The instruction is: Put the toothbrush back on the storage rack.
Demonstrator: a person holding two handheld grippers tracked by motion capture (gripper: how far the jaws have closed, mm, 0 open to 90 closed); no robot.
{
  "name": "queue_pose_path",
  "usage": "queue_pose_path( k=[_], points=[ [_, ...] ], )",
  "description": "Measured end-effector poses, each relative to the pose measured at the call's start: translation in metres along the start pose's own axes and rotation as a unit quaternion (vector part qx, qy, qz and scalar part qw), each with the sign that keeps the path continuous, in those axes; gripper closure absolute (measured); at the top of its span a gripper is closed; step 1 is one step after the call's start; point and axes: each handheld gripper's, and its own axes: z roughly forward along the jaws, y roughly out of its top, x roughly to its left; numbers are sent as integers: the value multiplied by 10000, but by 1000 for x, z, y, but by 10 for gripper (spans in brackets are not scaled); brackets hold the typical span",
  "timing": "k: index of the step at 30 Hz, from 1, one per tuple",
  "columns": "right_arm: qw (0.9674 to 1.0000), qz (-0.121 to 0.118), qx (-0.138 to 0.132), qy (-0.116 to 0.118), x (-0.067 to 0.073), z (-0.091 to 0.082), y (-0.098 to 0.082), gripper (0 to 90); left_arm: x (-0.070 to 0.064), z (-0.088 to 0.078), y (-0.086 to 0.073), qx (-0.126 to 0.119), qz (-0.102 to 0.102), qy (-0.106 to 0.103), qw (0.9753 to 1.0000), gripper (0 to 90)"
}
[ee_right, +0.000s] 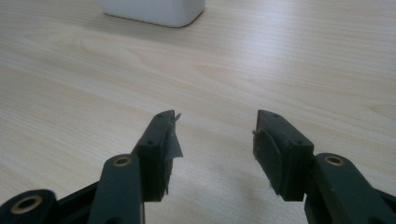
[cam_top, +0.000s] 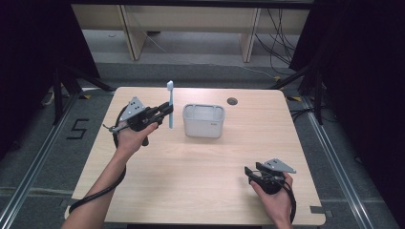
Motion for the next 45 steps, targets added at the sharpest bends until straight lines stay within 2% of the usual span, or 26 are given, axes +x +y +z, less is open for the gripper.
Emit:
queue_pose_path(
  k=[22, 28, 29, 31, 34, 45],
  points=[
    [10000, 7, 35, -1, 0, -1, 0, 491, -1, 22, 12, -245, -73, -32, 9997, 785],
    [10000, 11, 40, -47, -1, -2, 0, 491, -2, 26, 12, -264, -59, -27, 9996, 785],
    [10000, 68, 68, 23, 0, -1, 1, 491, -2, 27, 11, -277, -83, -30, 9996, 785],
    [10000, -20, 33, -70, -1, -2, 1, 491, -2, 28, 11, -281, -80, -30, 9996, 786],
    [10000, 22, 28, 6, 0, -1, 0, 491, -2, 30, 11, -307, -84, -12, 9995, 785],
    [10000, 10, 21, 7, -1, -1, 0, 492, -2, 39, 13, -408, -96, -26, 9991, 785]
  ],
)
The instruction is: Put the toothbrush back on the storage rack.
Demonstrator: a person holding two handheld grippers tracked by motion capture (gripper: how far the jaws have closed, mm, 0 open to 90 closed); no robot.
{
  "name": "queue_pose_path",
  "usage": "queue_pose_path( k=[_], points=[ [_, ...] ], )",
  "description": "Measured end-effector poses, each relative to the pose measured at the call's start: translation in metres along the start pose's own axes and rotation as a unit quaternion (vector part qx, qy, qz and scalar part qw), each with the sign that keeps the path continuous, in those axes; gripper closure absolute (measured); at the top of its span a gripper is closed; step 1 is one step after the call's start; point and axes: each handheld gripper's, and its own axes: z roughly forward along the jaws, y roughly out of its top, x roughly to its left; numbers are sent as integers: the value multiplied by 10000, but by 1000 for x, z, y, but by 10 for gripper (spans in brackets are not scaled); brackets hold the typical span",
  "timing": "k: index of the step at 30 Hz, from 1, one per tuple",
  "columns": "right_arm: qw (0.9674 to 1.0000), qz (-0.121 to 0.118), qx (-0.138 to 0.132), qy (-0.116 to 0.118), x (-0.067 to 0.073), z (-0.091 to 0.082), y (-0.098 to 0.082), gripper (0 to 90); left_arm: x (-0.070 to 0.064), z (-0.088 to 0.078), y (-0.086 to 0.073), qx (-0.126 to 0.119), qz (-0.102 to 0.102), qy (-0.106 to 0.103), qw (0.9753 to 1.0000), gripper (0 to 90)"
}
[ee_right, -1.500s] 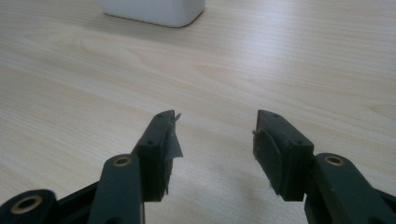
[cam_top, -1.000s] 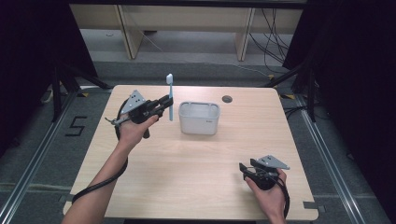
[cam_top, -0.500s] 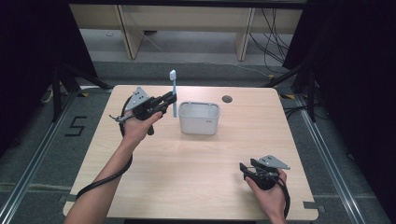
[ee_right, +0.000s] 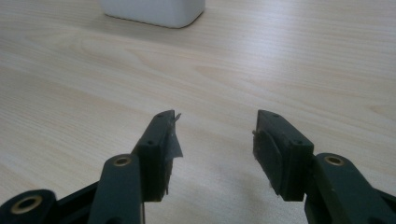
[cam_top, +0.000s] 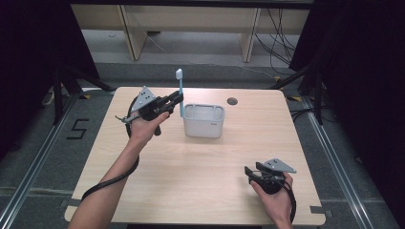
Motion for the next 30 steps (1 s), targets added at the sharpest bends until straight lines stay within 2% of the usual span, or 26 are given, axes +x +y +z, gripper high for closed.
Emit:
queue_pose_path(
  k=[11, 12, 18, 30],
  points=[
    [10000, -13, -58, -3, 0, 1, 0, 491, 0, 9, 0, -48, -18, 17, 10000, 785],
    [10000, -20, 3, -18, -1, 0, 0, 491, 0, 10, 0, -55, -27, 24, 10000, 785],
    [10000, 83, 38, -7, 0, -1, 0, 491, 0, 14, 1, -69, -4, 18, 10000, 785],
    [10000, 85, 15, 5, 0, 0, -1, 491, 1, 18, -4, 17, -22, 27, 10000, 785]
  ],
)
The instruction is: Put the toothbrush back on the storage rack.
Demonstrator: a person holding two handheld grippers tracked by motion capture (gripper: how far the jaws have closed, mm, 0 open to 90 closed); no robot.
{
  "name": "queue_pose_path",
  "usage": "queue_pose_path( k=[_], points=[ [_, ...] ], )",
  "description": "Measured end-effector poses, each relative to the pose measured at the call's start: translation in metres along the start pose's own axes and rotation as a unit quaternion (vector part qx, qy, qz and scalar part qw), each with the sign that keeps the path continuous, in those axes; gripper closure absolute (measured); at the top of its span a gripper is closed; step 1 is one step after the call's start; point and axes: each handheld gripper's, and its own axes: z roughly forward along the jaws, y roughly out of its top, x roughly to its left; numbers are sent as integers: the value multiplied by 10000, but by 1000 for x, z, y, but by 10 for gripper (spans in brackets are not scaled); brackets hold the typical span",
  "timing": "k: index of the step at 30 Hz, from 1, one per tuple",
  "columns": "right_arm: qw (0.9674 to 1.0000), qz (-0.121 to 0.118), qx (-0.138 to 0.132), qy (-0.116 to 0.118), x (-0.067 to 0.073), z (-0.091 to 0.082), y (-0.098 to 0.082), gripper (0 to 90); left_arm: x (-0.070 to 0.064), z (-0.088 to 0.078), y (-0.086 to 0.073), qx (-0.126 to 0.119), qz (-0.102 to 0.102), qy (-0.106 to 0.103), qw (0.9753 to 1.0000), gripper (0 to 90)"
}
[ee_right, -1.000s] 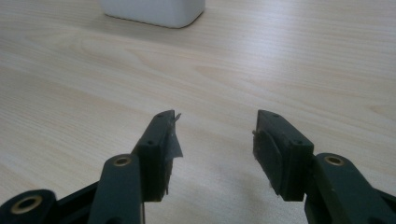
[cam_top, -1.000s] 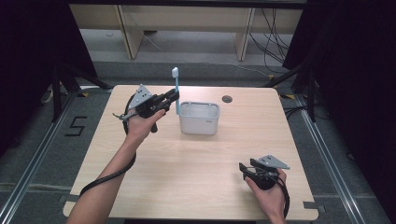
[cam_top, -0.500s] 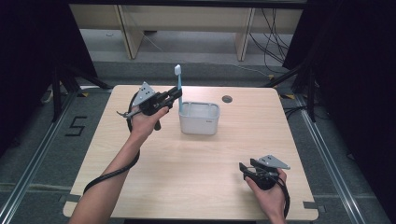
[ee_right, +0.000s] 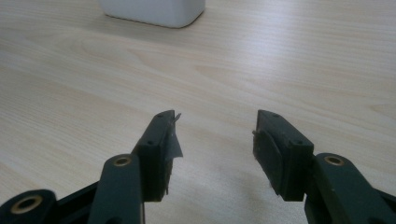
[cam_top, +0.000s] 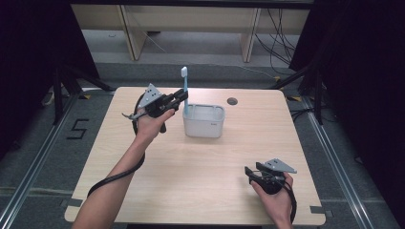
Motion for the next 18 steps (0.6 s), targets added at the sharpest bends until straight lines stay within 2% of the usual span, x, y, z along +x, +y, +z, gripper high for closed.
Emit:
queue_pose_path(
  k=[18],
  points=[
    [10000, -70, -35, 13, -1, 1, -1, 491, 3, 5, -7, 115, -3, 45, 9999, 785]
  ],
)
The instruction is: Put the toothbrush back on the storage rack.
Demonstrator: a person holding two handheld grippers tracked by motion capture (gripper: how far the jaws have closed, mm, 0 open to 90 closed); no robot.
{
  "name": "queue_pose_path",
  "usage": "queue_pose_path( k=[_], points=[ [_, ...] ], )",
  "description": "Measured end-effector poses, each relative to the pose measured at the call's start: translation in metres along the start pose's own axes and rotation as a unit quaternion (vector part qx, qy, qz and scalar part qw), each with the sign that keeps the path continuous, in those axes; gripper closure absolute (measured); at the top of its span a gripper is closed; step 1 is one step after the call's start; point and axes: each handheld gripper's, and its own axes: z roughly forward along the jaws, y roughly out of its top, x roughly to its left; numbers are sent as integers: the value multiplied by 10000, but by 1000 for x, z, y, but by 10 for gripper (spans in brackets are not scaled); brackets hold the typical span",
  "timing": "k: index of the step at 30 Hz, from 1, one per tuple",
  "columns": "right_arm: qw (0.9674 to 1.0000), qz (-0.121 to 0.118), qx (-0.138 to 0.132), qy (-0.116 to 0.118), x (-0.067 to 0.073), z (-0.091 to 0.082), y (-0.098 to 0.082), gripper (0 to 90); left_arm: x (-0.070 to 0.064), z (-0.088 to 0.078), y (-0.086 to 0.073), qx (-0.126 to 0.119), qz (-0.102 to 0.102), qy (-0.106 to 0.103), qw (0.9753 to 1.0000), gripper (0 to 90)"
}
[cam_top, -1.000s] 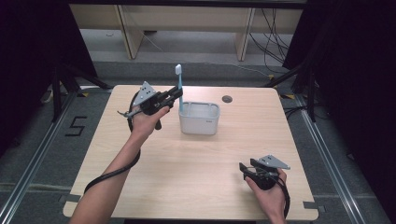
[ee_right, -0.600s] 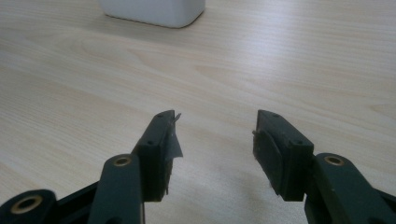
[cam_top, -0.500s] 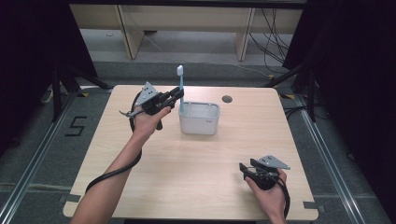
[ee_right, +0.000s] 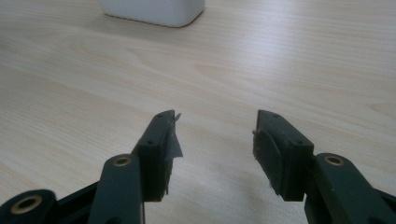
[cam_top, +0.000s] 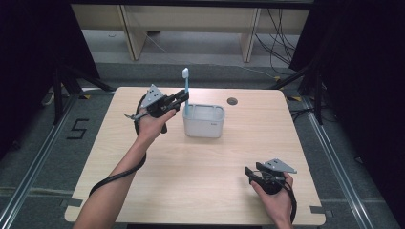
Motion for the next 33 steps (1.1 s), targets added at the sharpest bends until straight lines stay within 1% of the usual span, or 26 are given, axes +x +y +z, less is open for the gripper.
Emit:
queue_pose_path(
  k=[2, 3, 4, 5, 6, 7, 8, 9, 10, 17, 18, 23, 24, 25, 29, 30, 33],
  points=[
    [10000, -10, 12, -2, 0, 0, 0, 491, 0, 0, -1, 15, -16, 8, 10000, 785],
    [9998, 180, -15, 48, 3, 1, -1, 491, 1, 0, -1, 17, -13, 7, 10000, 785],
    [9998, 211, 2, 55, 3, 1, -1, 491, 1, 1, -1, 18, -19, 8, 10000, 785],
    [10000, -4, -4, -7, 0, 1, 0, 491, 1, 1, -1, 17, -22, 11, 10000, 785],
    [10000, -40, 59, -64, 0, -1, 0, 491, 1, 1, -1, 23, -19, 11, 10000, 785],
    [9998, 179, 101, 6, 3, -1, 0, 491, 1, 1, -2, 30, -13, 12, 10000, 785],
    [9997, 238, 54, 32, 4, 0, -1, 491, 1, 1, -2, 34, -17, 13, 10000, 785],
    [9997, 238, 54, 32, 4, 0, -1, 491, 2, 2, -2, 35, -23, 19, 10000, 785],
    [9997, 233, 105, 26, 4, 0, -1, 492, 2, 2, -2, 42, -22, 24, 10000, 785],
    [9997, 200, 101, 26, 4, 0, -1, 491, 3, 2, -3, 55, -31, 32, 10000, 785],
    [9997, 187, 148, 27, 4, 0, -1, 491, 3, 2, -3, 60, -30, 32, 10000, 785],
    [9997, 209, 150, 23, 4, 0, -1, 491, 2, 2, -4, 78, -26, 40, 10000, 785],
    [10000, 0, 80, -18, 1, 0, -1, 491, 2, 2, -4, 77, -28, 37, 10000, 785],
    [10000, -40, 62, -26, 1, 0, -1, 491, 2, 2, -4, 101, 1, 16, 9999, 785],
    [10000, -29, 71, -27, 1, 0, -1, 491, 1, 2, -5, 123, 17, 24, 9999, 785],
    [9999, -69, 66, -35, 0, 0, -1, 491, 1, 2, -5, 138, 29, 29, 9999, 785],
    [10000, -51, 74, -35, 0, 0, -1, 491, 2, 2, -6, 142, 9, 30, 9999, 785]
  ],
)
